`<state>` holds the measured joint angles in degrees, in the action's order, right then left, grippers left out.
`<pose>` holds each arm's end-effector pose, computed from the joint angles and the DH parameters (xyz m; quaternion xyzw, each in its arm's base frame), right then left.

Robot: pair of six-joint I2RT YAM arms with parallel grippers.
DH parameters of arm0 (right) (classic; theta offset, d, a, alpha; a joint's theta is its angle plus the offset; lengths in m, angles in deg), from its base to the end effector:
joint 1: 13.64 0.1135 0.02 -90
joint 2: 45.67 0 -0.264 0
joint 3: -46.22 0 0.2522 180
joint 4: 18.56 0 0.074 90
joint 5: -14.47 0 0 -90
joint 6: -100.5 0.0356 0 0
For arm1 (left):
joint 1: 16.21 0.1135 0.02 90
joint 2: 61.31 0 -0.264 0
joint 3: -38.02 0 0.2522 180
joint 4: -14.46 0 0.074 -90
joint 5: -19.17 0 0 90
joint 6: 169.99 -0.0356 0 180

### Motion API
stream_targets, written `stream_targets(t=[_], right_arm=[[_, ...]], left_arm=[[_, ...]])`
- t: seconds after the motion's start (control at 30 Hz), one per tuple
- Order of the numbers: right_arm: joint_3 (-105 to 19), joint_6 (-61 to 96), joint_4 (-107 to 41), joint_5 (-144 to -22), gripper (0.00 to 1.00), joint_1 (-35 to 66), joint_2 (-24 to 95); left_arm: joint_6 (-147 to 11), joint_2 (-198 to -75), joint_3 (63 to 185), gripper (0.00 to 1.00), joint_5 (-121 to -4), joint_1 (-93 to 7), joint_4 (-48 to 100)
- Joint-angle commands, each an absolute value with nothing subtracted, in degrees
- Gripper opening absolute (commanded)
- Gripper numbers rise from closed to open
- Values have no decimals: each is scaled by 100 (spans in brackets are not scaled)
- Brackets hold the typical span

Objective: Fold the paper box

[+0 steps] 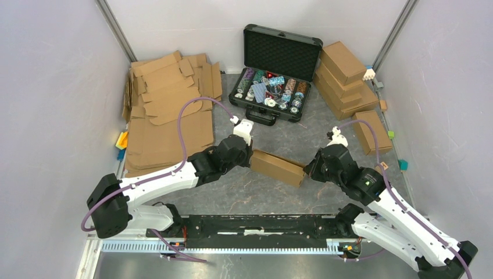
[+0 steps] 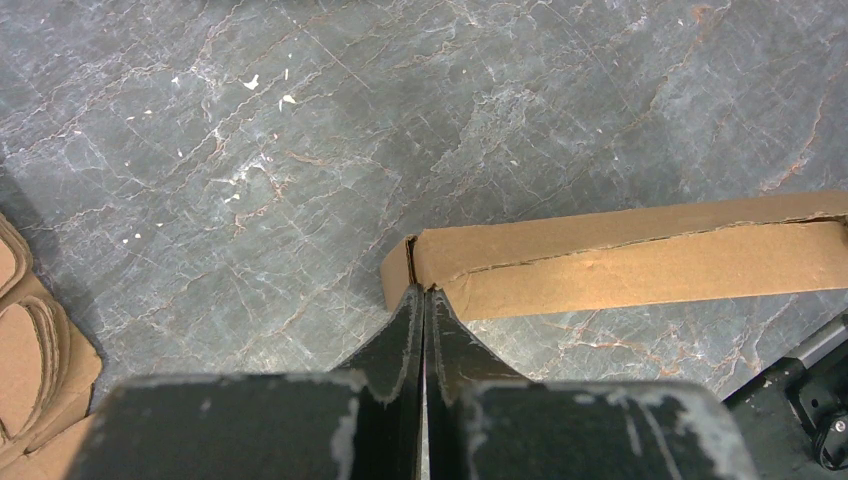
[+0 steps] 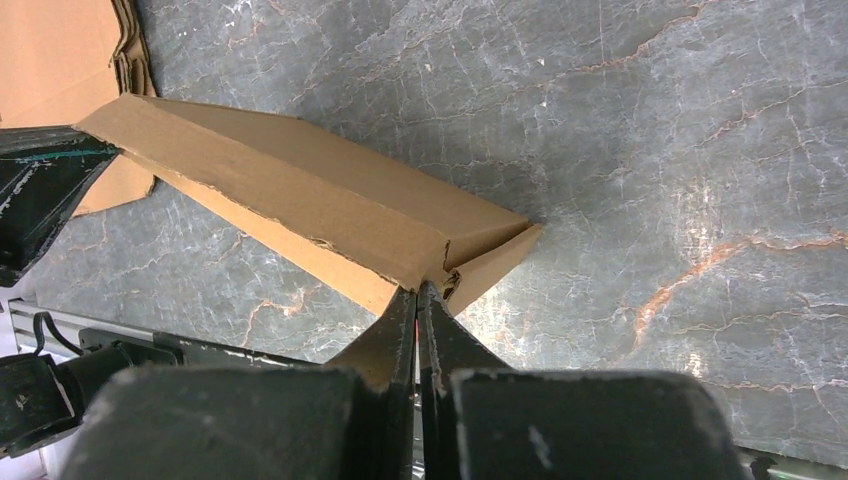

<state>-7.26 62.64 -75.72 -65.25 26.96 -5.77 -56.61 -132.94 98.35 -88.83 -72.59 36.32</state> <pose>0.1116 0.0873 0.2669 0.1272 0.9072 0.2273 0.3304 0.1611 -0.2224 0.2556 0.1753 0.8540 -0.1958 0.4489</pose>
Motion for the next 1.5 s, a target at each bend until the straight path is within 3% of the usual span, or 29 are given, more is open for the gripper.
stream_targets(t=[0.0,0.7,1.07,1.47], right_arm=[[-636,6423,-7498,-6667,4,2714,-483],[-1280,5923,-8346,-6412,5,2712,-336],[-799,6035,-8088,-6555,5,2712,-428],[-799,5924,-8054,-6522,5,2714,-459]], left_arm=[[-5515,-13467,9860,2,-8744,-7329,4135],[-5503,-13568,9925,2,-8797,-7326,4184],[-5481,-13521,9925,3,-8701,-7328,4182],[-5450,-13020,10034,25,-8494,-7325,4579]])
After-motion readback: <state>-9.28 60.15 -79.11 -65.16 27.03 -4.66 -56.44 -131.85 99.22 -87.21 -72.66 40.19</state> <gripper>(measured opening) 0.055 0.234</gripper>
